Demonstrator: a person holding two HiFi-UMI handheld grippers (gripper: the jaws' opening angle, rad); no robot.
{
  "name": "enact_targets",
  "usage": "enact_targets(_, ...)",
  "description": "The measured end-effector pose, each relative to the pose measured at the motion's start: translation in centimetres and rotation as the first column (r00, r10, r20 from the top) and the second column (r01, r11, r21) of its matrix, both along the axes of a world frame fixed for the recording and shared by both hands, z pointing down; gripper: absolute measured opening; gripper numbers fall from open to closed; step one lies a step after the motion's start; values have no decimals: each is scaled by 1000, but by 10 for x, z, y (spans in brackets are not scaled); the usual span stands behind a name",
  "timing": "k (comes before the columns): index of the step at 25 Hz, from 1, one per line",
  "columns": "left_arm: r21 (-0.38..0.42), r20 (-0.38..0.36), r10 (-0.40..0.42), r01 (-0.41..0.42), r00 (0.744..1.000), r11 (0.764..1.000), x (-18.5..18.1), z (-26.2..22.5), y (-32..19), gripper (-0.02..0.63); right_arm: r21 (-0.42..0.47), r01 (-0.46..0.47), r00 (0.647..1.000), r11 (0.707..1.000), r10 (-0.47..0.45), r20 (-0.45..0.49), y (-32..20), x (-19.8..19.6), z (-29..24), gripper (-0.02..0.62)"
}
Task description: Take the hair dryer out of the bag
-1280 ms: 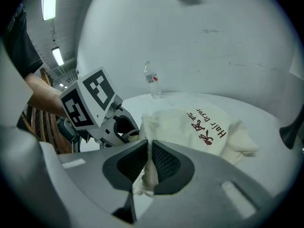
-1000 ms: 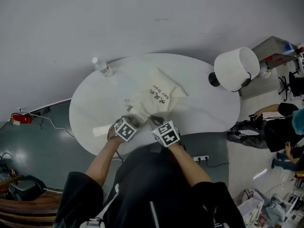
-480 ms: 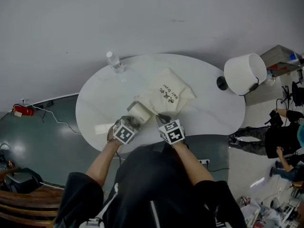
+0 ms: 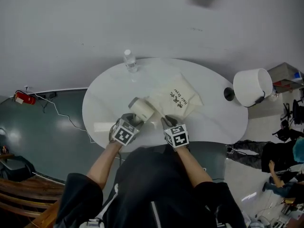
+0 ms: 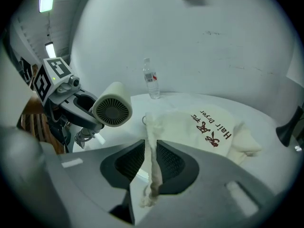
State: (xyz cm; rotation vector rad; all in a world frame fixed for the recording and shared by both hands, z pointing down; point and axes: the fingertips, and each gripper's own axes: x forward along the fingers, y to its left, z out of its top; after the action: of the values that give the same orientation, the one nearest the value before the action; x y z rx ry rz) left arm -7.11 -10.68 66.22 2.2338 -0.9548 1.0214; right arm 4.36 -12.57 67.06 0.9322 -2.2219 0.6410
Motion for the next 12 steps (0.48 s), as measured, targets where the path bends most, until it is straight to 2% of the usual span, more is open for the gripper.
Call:
enact_targets(9,62,-36,-80,82,996,995,-21,-17,-10,185,98,-45,997,994,38,74,-15,-5,-39,67)
enact_targets(12,101,-60,-107,113,992,988,-23,-30,-17,186,155,-79,993,985,64,99,-23,0,-58,15)
